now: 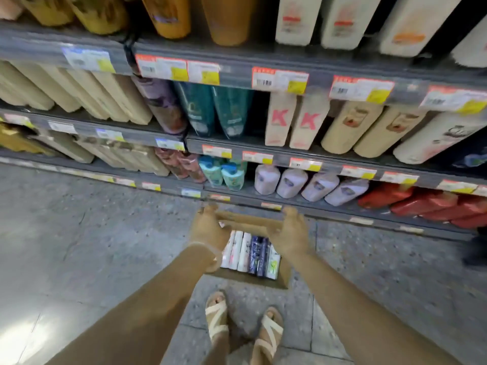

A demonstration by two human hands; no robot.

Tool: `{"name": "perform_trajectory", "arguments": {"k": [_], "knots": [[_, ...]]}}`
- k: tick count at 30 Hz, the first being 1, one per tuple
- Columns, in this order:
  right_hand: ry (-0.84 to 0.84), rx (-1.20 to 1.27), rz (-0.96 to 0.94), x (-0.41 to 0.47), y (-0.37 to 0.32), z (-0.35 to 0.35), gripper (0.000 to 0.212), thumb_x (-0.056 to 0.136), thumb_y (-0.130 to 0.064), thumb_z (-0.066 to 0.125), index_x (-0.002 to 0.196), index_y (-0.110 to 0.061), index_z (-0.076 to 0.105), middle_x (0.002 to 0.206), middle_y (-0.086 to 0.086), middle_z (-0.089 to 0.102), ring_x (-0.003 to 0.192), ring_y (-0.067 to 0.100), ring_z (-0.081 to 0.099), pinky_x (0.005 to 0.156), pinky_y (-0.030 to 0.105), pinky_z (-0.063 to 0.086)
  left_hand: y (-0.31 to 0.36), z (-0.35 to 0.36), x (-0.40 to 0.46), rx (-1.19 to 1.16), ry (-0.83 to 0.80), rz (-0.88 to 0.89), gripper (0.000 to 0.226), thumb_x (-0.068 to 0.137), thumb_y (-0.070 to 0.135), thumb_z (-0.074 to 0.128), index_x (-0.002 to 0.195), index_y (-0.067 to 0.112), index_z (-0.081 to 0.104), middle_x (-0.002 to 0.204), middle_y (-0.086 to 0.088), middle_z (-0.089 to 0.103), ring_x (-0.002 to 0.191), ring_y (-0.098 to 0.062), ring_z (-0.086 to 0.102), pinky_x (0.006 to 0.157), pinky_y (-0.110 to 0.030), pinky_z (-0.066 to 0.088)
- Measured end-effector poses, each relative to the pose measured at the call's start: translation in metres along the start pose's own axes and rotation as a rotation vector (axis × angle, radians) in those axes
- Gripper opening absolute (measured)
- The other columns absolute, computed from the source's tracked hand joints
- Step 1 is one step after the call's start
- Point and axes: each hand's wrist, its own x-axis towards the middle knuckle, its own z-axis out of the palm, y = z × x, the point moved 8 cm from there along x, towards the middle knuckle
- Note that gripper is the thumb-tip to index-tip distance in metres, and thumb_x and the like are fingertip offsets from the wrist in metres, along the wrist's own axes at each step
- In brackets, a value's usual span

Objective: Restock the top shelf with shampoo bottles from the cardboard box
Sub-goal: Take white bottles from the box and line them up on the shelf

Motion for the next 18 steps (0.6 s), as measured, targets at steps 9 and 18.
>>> {"name": "perform_trajectory", "arguments": {"k": [9, 18], "knots": [[-0.173, -0.049, 0.148, 0.041, 0.048, 0.163, 0.053, 0.087, -0.02, 0.058, 0.132, -0.003, 0.038, 0.133, 0.014, 0.046, 0.124, 0.029, 0.044, 0.099, 0.029, 0.033, -0.16, 0.085, 0.068, -0.04, -0.075, -0.269, 0.037, 0.078, 0.015, 0.062, 0.114, 0.006, 0.056, 0.119, -0.015, 0.058, 0.108, -0.033, 0.055, 0.089, -0.034, 0.045], [-0.297, 0.262, 0.513, 0.125, 0.118, 0.357, 0.061, 0.087, -0.028, 0.061, 0.138, -0.009, 0.032, 0.141, 0.011, 0.044, 0.125, 0.03, 0.048, 0.094, 0.03, 0.042, -0.28, 0.213, 0.165, 0.084, -0.192, -0.299, 0.045, 0.081, 0.006, 0.051, 0.125, 0.002, 0.045, 0.134, -0.016, 0.043, 0.116, -0.034, 0.047, 0.099, -0.038, 0.04]]}}
